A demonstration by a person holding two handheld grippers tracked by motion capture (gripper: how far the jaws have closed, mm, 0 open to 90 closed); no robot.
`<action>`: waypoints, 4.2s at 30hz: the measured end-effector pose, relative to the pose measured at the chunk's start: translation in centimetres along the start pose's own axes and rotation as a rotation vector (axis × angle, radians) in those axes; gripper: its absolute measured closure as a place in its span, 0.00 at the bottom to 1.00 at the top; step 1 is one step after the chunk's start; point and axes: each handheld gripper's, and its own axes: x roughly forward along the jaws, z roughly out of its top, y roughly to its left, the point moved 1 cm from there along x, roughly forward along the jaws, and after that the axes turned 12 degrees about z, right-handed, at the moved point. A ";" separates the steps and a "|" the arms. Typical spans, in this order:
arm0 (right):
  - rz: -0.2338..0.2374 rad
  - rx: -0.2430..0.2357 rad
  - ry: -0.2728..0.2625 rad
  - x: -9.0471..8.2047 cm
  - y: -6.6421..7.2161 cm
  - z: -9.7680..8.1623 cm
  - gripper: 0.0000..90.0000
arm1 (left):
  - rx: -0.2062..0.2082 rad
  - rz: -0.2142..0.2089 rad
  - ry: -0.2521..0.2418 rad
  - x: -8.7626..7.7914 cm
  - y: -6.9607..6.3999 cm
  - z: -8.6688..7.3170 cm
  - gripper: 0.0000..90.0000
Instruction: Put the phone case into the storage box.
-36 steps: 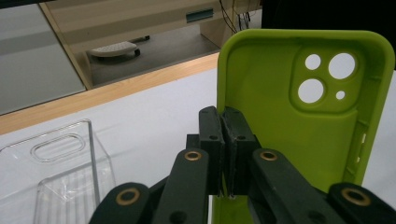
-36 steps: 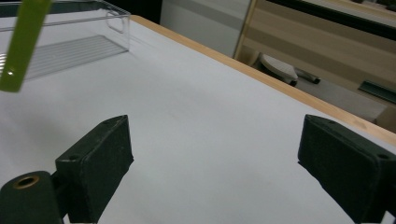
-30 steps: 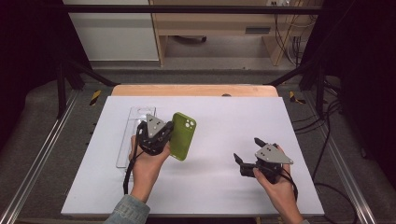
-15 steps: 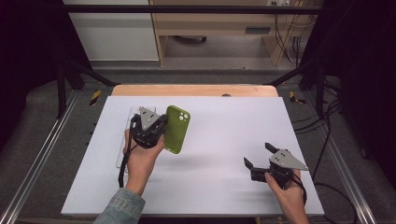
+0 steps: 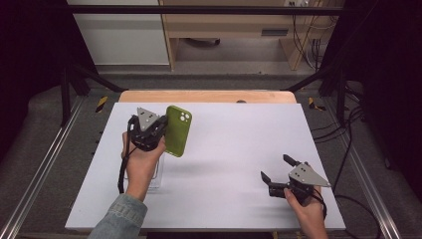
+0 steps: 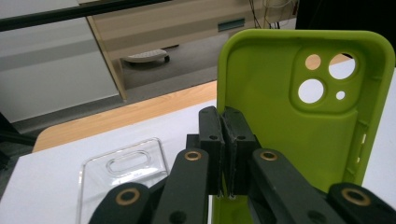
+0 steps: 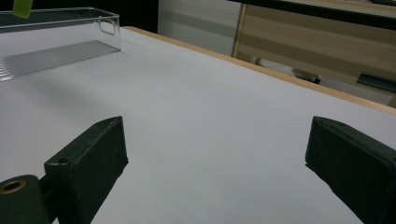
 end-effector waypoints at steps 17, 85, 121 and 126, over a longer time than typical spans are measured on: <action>-0.002 0.020 -0.036 -0.3 0.1 -0.3 0.06 | -0.028 0.069 -0.012 1.1 3.1 1.1 0.97; 0.012 0.014 -0.075 -0.4 0.2 -0.2 0.05 | -0.230 0.209 0.051 7.2 9.0 -1.3 0.97; 0.026 -0.010 -0.077 -0.3 0.2 -0.3 0.05 | -0.231 0.258 0.076 10.0 8.3 -1.9 0.97; 0.029 -0.013 -0.077 -0.3 0.2 -0.3 0.05 | -0.220 0.264 0.084 10.3 8.1 -2.1 0.97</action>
